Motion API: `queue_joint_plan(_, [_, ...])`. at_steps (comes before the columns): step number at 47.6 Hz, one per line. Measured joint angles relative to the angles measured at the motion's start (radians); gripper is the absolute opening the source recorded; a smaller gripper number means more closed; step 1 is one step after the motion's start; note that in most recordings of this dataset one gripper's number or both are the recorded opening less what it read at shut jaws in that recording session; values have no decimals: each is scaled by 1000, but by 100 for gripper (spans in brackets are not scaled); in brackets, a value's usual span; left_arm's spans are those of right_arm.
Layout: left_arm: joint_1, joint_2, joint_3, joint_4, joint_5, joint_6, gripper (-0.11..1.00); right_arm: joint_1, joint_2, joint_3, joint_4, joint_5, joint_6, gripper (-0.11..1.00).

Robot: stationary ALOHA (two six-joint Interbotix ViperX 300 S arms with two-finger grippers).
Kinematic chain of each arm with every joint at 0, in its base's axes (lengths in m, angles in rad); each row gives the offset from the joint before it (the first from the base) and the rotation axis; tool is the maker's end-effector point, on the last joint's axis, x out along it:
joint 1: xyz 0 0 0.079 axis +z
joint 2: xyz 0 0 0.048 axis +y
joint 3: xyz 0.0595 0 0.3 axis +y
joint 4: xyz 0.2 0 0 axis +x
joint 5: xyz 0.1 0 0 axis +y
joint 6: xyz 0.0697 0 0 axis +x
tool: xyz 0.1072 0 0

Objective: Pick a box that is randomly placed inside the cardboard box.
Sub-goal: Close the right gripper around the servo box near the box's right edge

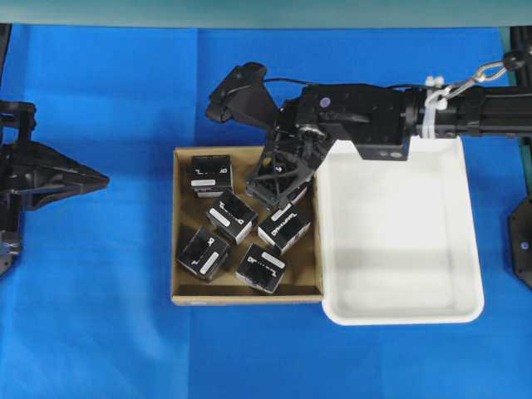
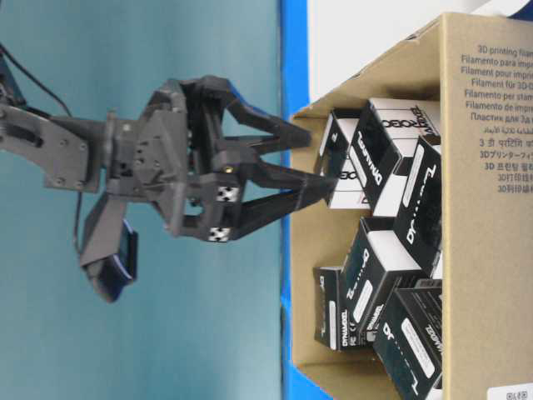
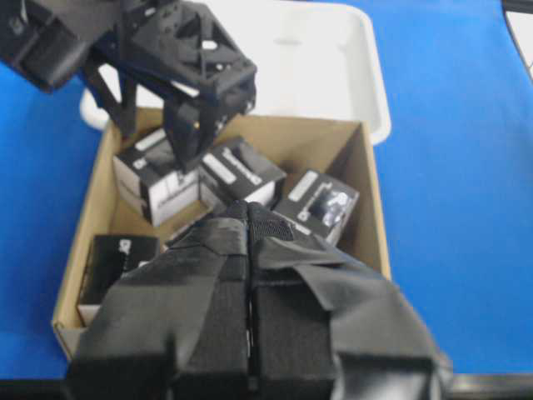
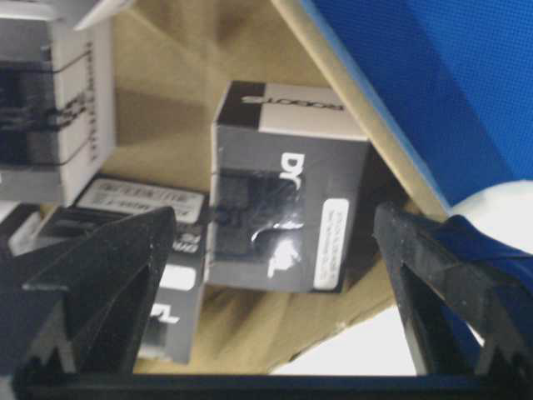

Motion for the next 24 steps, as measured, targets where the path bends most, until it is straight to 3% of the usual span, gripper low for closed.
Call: queue_joint_plan(24, [0,-5,11,-2,0,0,-7,14,52,-8,-8,3,37,99])
